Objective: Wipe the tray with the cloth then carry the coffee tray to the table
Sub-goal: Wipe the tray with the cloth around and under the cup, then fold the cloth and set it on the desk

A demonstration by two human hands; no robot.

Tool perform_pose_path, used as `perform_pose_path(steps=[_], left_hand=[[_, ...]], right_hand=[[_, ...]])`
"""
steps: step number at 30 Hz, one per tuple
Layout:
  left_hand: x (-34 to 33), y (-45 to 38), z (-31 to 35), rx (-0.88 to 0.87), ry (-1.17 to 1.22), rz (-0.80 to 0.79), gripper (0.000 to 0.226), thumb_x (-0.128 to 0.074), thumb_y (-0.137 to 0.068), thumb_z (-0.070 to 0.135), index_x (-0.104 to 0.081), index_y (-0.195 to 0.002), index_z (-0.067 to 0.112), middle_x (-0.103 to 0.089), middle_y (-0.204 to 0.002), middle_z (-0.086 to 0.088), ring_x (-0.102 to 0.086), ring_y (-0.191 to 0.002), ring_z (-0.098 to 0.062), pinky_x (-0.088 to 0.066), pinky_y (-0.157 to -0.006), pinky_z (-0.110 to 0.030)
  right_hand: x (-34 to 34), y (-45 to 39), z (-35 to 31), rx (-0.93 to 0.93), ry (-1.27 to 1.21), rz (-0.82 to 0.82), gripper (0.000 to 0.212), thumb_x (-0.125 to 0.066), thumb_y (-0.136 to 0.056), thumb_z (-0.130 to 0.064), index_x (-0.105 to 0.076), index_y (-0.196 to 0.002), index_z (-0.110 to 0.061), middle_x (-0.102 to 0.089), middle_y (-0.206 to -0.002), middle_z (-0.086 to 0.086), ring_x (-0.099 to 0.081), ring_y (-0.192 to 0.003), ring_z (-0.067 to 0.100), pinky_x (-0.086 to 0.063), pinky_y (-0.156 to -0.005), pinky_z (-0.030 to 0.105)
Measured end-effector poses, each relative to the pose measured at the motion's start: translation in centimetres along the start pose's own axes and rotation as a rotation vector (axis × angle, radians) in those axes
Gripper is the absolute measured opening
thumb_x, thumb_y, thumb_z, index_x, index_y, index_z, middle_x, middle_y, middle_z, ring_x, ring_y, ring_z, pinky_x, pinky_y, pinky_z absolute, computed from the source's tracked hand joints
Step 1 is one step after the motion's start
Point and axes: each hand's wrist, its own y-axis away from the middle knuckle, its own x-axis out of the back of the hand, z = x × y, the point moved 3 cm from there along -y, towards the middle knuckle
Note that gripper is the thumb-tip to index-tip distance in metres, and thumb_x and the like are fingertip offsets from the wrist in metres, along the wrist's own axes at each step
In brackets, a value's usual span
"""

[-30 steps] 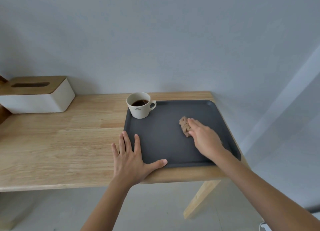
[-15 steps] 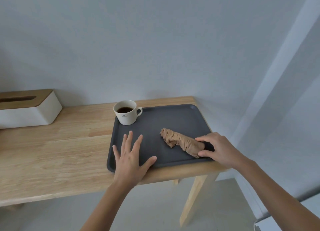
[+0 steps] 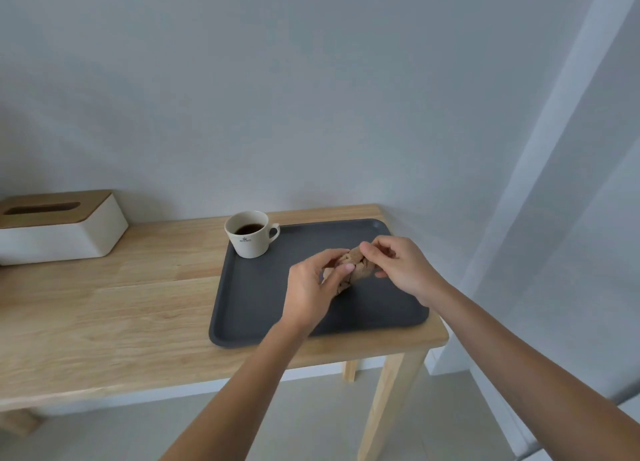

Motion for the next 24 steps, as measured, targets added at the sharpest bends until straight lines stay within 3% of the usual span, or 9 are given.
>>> perform_pose_path(steps=[2,4,7,9,13,15,17,21,24], left_hand=[[0.9,-1.0,0.3,0.052,0.114,0.034,0.01,-0.066,-0.089,0.024,-0.074,-0.093,0.02,-0.075,-0.087,0.012,-0.067,-0.081,0.0,-0.05,-0.074,-0.015],[2.0,-1.9,0.3,0.119,0.195,0.084,0.012,-0.066,-0.09,0.023,-0.072,-0.084,0.015,-0.073,-0.076,0.005,-0.063,-0.068,-0.007,-0.051,-0.067,-0.023],[3.5,-3.2,0.6,0.155,0.227,0.12,0.016,-0.062,-0.091,0.023,-0.067,-0.081,0.011,-0.071,-0.073,-0.005,-0.061,-0.067,-0.016,-0.051,-0.066,-0.038],[4.7,-3.8,0.9,0.15,0.21,0.117,0.017,-0.059,-0.093,0.023,-0.067,-0.085,0.011,-0.072,-0.075,-0.004,-0.064,-0.07,-0.014,-0.052,-0.066,-0.034],[8.8,-4.5,1.2,0.153,0.229,0.19,0.019,-0.055,-0.096,0.025,-0.066,-0.082,0.015,-0.065,-0.069,0.004,-0.058,-0.065,-0.008,-0.045,-0.061,-0.018],[11.0,-4.8,1.3,0.157,0.237,0.188,0.021,-0.053,-0.097,0.024,-0.066,-0.088,0.011,-0.063,-0.072,-0.001,-0.056,-0.068,-0.011,-0.044,-0.062,-0.021],[12.7,-4.9,1.5,0.173,0.228,0.174,0.024,-0.049,-0.099,0.025,-0.063,-0.089,0.008,-0.057,-0.074,-0.002,-0.05,-0.07,-0.014,-0.04,-0.065,-0.029],[16.0,-4.2,1.2,0.265,0.218,0.155,0.034,-0.042,-0.101,0.033,-0.056,-0.089,0.005,-0.039,-0.067,0.006,-0.036,-0.063,-0.009,-0.031,-0.069,-0.035],[19.1,-3.0,0.6,0.256,0.24,0.147,0.033,-0.049,-0.099,0.033,-0.048,-0.071,0.015,-0.032,-0.062,0.007,-0.03,-0.057,-0.009,-0.028,-0.061,-0.029]], right_hand=[[-0.4,-0.3,-0.6,-0.037,-0.201,-0.065,0.035,-0.052,-0.095,-0.037,-0.07,-0.097,-0.008,-0.073,-0.099,0.015,-0.071,-0.094,0.022,-0.059,-0.086,0.038],[-0.7,-0.4,-1.1,-0.012,-0.278,-0.151,0.028,-0.056,-0.094,-0.033,-0.071,-0.106,-0.011,-0.074,-0.106,0.009,-0.07,-0.101,0.017,-0.057,-0.088,0.033],[-1.5,-0.7,-1.8,0.061,-0.126,-0.164,0.027,-0.075,-0.08,-0.027,-0.071,-0.106,-0.021,-0.076,-0.098,-0.001,-0.071,-0.094,0.015,-0.057,-0.083,0.029],[-2.1,-1.0,-2.3,0.073,-0.046,-0.146,0.03,-0.078,-0.077,-0.025,-0.071,-0.106,-0.021,-0.076,-0.091,-0.002,-0.073,-0.084,0.016,-0.058,-0.076,0.03],[-2.0,-2.1,-4.0,0.161,0.073,-0.035,0.01,-0.067,-0.086,-0.022,-0.075,-0.093,-0.023,-0.074,-0.08,-0.008,-0.067,-0.072,0.004,-0.055,-0.069,0.029],[-1.6,-2.7,-5.5,0.187,0.063,0.025,0.012,-0.062,-0.089,-0.023,-0.072,-0.088,-0.017,-0.072,-0.08,0.002,-0.066,-0.077,0.018,-0.057,-0.078,0.043],[-2.0,-3.2,-7.6,0.233,0.046,0.006,0.014,-0.056,-0.092,-0.022,-0.067,-0.087,-0.016,-0.068,-0.078,-0.001,-0.065,-0.083,0.025,-0.054,-0.086,0.046],[-4.9,-4.1,-12.2,0.359,0.093,-0.051,0.014,-0.047,-0.095,-0.025,-0.058,-0.086,-0.023,-0.057,-0.074,-0.008,-0.053,-0.068,0.013,-0.045,-0.069,0.033],[-7.6,-4.9,-14.8,0.417,0.125,-0.091,0.013,-0.048,-0.096,-0.024,-0.06,-0.091,-0.02,-0.065,-0.086,0.001,-0.055,-0.071,0.014,-0.043,-0.065,0.028]])
